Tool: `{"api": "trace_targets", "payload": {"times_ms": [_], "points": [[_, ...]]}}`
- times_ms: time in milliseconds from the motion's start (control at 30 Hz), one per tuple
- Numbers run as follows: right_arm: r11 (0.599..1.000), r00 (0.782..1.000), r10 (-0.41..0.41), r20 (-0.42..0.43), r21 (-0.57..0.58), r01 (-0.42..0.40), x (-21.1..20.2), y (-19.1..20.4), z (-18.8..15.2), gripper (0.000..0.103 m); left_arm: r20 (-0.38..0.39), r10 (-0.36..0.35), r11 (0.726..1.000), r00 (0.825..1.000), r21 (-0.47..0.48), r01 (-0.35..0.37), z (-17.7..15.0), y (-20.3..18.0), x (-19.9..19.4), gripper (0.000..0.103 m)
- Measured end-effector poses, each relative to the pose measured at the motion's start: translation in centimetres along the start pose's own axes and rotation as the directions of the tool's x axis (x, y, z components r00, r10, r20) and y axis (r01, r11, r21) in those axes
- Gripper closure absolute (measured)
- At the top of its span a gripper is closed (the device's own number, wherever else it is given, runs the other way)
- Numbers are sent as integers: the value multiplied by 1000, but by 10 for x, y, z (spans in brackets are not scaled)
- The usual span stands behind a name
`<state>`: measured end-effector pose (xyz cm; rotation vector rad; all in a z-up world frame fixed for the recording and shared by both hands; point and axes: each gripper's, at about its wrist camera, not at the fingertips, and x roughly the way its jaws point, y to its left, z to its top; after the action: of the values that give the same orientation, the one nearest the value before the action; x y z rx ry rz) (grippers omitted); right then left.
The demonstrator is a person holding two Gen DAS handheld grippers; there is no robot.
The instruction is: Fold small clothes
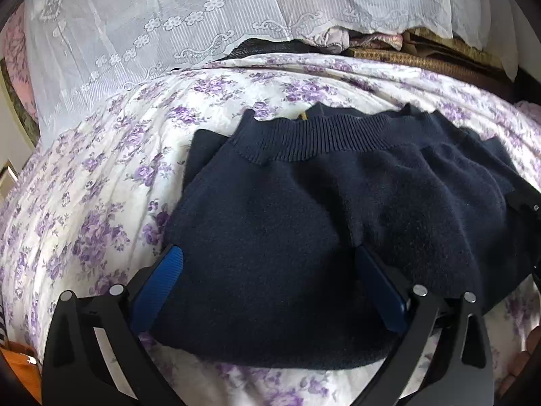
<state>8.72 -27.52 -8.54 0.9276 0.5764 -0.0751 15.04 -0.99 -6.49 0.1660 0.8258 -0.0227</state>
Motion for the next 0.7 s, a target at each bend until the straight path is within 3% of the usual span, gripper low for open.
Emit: {"api": "trace_targets", "payload": {"times_ms": [167,400,700], "points": [[995,999,5,37,-99,-1,-11,27,3,85,38,-25,995,999,-95,29,11,33,-19,4],[973,998,-9,70,-231,25,-20,68,2,85,-5,-30,978,1000,-206,28,22,76,-11,4],[908,996,-10,85,-416,45,-16,130,-22,86,-4,-38,933,999,-357,34,31,132,-15,4]]}}
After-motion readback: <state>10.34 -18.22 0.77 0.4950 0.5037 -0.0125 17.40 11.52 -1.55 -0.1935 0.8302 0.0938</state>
